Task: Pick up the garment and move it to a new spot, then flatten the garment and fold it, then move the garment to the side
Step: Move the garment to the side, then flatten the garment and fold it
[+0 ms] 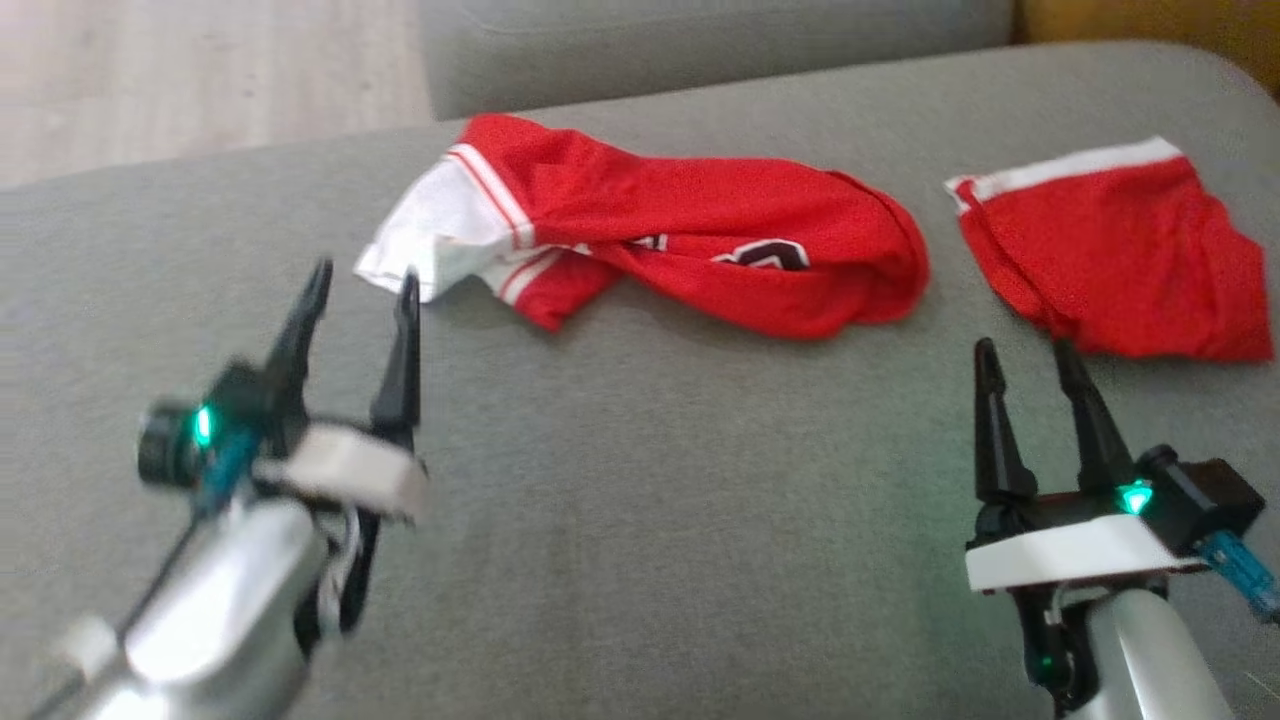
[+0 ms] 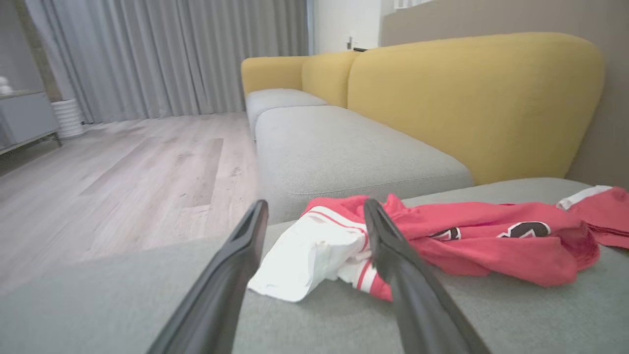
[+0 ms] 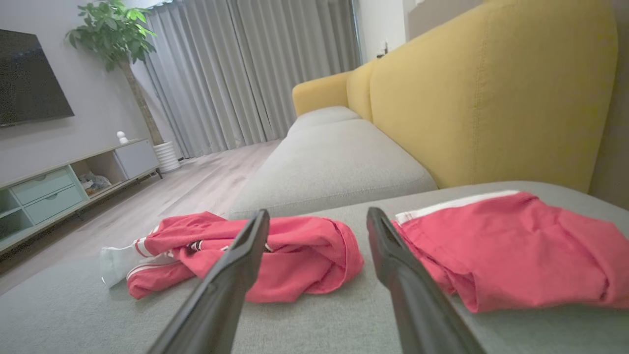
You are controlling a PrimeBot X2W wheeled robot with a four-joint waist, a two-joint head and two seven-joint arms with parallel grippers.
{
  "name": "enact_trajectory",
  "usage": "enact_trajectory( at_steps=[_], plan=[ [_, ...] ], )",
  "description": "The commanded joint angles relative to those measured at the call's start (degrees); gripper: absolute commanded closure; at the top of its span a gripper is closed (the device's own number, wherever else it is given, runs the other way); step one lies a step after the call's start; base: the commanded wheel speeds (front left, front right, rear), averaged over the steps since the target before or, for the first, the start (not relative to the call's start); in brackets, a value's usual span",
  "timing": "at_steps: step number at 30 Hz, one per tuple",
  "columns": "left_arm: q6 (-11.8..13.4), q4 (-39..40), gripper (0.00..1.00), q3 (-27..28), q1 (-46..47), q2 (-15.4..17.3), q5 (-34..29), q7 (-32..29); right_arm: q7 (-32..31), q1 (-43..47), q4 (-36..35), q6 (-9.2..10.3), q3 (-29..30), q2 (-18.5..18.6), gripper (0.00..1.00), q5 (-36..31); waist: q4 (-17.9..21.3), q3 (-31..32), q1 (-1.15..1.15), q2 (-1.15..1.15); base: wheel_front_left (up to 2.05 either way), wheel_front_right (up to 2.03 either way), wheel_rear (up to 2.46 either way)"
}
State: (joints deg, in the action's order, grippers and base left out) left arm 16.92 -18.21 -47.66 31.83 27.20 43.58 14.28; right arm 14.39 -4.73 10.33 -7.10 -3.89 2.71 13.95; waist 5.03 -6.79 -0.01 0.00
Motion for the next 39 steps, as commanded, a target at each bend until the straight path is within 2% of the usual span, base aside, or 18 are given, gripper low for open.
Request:
enact_trajectory(
  at_steps=[1,3,6,12,18,23,30,39],
  plan=[
    [1.2,3.4,0.00,4.1,0.1,1.3,-0.4,0.7,0.6,-0.4,-1.7,-0.39,-0.7,0.2,0.00,-0.6,-2.2,1.8,0.01,0.00,0.00,0.00,0.00],
    [3.1,6.9,0.00,7.5,-5.5,0.1,-1.3,0.7,0.6,0.0,-1.8,-0.39,-0.2,0.2,0.00,-0.9,-2.8,2.2,0.01,0.00,0.00,0.00,0.00],
    [4.3,10.4,0.00,11.7,-12.5,-2.5,-3.4,0.7,0.6,0.4,-1.8,-0.39,-0.1,0.2,0.00,-1.3,-3.2,2.5,0.01,0.00,0.00,0.00,0.00],
    [1.9,11.6,0.00,15.9,-16.8,-6.4,-8.2,0.7,0.6,0.1,-2.1,-0.39,-0.6,0.2,0.00,-1.8,-3.0,1.6,0.01,0.00,0.00,0.00,0.00],
    [-2.1,6.9,0.00,15.0,-13.6,-7.7,-9.4,-0.1,0.6,-1.2,-2.7,-0.39,-1.2,0.2,0.00,-1.9,-1.1,-1.5,0.01,0.00,0.00,0.00,0.00],
    [-4.8,0.9,0.00,12.7,-7.5,-9.3,-9.0,-5.3,0.6,-2.6,-3.5,-0.39,-1.1,0.2,0.00,-1.5,0.9,-5.4,0.01,0.00,0.00,0.00,0.00],
    [-8.8,-8.8,0.00,12.6,-0.5,-11.9,-5.8,-10.0,0.6,-4.2,-3.9,-0.39,-1.7,0.2,0.00,-0.7,4.4,-9.6,0.01,0.00,0.00,0.00,0.00],
    [-10.7,-15.7,0.00,13.4,4.1,-13.5,-4.9,-8.2,0.6,-4.9,-4.0,-0.39,-2.2,0.2,0.00,0.2,7.3,-11.7,0.01,0.00,0.00,0.00,0.00]
  ],
)
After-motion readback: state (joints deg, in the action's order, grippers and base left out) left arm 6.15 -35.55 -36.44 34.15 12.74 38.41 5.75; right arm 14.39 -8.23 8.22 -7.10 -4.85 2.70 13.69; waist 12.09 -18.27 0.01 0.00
